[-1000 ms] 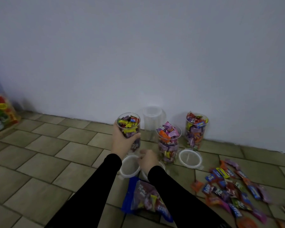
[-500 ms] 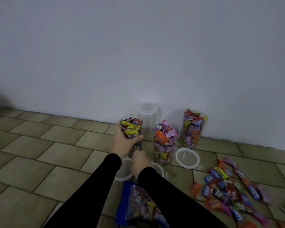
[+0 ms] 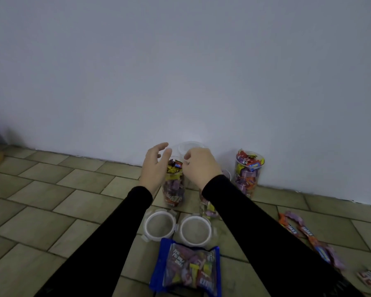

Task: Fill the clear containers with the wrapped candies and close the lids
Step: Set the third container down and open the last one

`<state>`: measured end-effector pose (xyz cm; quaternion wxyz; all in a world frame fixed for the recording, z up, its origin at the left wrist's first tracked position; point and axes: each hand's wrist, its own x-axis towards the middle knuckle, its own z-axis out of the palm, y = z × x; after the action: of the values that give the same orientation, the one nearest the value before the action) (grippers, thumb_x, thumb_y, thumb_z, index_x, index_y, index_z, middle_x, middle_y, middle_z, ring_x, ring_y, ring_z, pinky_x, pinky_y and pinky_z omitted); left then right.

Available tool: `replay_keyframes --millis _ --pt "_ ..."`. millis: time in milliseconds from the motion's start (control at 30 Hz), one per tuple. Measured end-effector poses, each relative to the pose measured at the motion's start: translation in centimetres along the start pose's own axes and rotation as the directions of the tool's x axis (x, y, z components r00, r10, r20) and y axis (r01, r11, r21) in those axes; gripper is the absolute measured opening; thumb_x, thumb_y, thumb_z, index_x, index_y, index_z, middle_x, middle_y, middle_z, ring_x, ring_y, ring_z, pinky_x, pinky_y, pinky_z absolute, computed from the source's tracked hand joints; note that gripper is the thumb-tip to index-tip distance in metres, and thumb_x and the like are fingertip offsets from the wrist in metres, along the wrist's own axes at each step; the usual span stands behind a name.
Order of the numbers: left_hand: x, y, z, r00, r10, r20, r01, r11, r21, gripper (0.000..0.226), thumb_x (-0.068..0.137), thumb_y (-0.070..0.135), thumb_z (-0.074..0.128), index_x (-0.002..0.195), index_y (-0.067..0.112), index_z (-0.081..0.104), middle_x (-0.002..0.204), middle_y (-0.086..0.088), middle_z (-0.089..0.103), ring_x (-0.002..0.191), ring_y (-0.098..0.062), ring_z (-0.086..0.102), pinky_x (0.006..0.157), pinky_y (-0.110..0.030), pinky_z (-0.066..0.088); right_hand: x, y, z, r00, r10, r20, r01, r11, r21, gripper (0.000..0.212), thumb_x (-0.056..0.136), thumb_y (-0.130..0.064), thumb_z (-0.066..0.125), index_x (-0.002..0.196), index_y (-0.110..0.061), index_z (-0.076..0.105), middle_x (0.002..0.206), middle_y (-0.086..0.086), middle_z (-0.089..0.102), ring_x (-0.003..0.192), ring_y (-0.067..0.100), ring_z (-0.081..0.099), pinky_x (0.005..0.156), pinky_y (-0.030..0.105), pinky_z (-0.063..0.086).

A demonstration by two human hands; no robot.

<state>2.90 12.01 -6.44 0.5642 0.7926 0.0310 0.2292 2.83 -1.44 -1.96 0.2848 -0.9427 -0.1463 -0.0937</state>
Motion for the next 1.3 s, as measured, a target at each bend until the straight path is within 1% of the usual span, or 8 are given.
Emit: replay_keyframes --millis 133,300,533,700,900,1100,1233,1300 --pt "2.9 1.4 0.1 0.995 -0.050 0.083 0.043 0.995 0.089 0.033 0.099 0.031 0.049 0.127 0.017 0.057 0.122 0.005 0.056 0.105 -0.011 0.051 0.076 -0.012 0.041 2.8 1.6 -1.9 1.000 0.017 -0.004 -0.017 0.999 0.041 0.023 0.091 -0.014 0.052 0.107 -0.006 0.066 0.110 0.010 0.066 0.101 0.024 0.061 0.091 0.031 0.049" --pt "7.6 0.0 -1.0 0.968 -0.117 0.222 0.063 0.970 0.236 0.024 0.095 0.024 0.057 0.119 0.019 0.060 0.115 0.001 0.062 0.111 -0.019 0.058 0.094 -0.029 0.042 5.7 4.6 -1.8 0.995 0.079 0.064 -0.081 0.997 0.018 0.027 0.091 -0.020 0.055 0.114 -0.009 0.063 0.119 0.008 0.061 0.107 0.022 0.058 0.092 0.029 0.046" --pt "11.9 -3.1 0.4 0.821 -0.304 0.484 0.147 0.931 0.335 0.043 0.081 0.022 0.077 0.121 0.022 0.061 0.116 0.006 0.066 0.092 -0.008 0.064 0.066 -0.017 0.047 9.2 5.8 -0.7 0.962 0.170 0.216 -0.167 0.985 -0.030 0.054 0.092 -0.034 0.057 0.137 -0.004 0.047 0.139 0.012 0.050 0.125 0.026 0.050 0.102 0.031 0.039" --pt "13.9 -5.1 1.5 0.701 -0.365 0.613 0.201 0.926 0.321 0.046 0.075 0.018 0.079 0.109 0.044 0.063 0.114 0.012 0.070 0.113 -0.019 0.064 0.101 -0.044 0.046 10.3 6.3 0.0 0.952 0.201 0.230 -0.216 0.976 0.042 0.048 0.093 -0.032 0.057 0.127 0.003 0.054 0.131 0.018 0.056 0.120 0.030 0.053 0.100 0.034 0.042" --pt "14.2 -4.4 2.0 0.709 -0.296 0.641 0.190 0.954 0.230 0.049 0.080 0.008 0.075 0.110 0.044 0.062 0.110 0.012 0.072 0.102 -0.015 0.061 0.085 -0.031 0.045 10.2 6.4 0.7 0.970 0.197 0.142 -0.220 0.961 0.166 0.057 0.092 -0.033 0.058 0.137 0.000 0.046 0.140 0.014 0.050 0.127 0.025 0.048 0.105 0.029 0.036" --pt "13.8 0.4 0.4 0.783 -0.107 0.613 0.083 0.994 0.068 0.057 0.070 0.023 0.081 0.121 0.041 0.061 0.118 0.019 0.067 0.115 -0.011 0.059 0.100 -0.039 0.042 9.4 5.4 -2.1 0.988 0.145 -0.060 -0.114 0.923 0.367 0.060 0.089 -0.036 0.063 0.139 -0.008 0.046 0.140 0.008 0.051 0.127 0.019 0.049 0.107 0.028 0.036" --pt "12.1 3.8 0.4 0.833 0.141 0.534 -0.105 0.990 -0.098 0.066 0.070 0.043 0.075 0.132 0.035 0.055 0.132 0.013 0.059 0.119 -0.015 0.057 0.106 -0.041 0.041 7.4 4.7 -5.0 0.964 0.158 -0.215 -0.022 0.851 0.525 0.055 0.089 -0.035 0.064 0.137 -0.011 0.050 0.129 0.002 0.060 0.100 0.012 0.059 0.083 0.014 0.040" --pt "10.5 5.2 1.2 0.861 0.239 0.449 -0.209 0.971 -0.117 0.069 0.074 0.053 0.066 0.138 0.033 0.049 0.136 0.011 0.053 0.122 -0.014 0.054 0.104 -0.038 0.042 6.2 4.7 -6.2 0.949 0.191 -0.252 0.004 0.789 0.615 0.053 0.088 -0.037 0.064 0.133 -0.012 0.054 0.122 0.001 0.063 0.093 0.011 0.061 0.084 0.017 0.044"
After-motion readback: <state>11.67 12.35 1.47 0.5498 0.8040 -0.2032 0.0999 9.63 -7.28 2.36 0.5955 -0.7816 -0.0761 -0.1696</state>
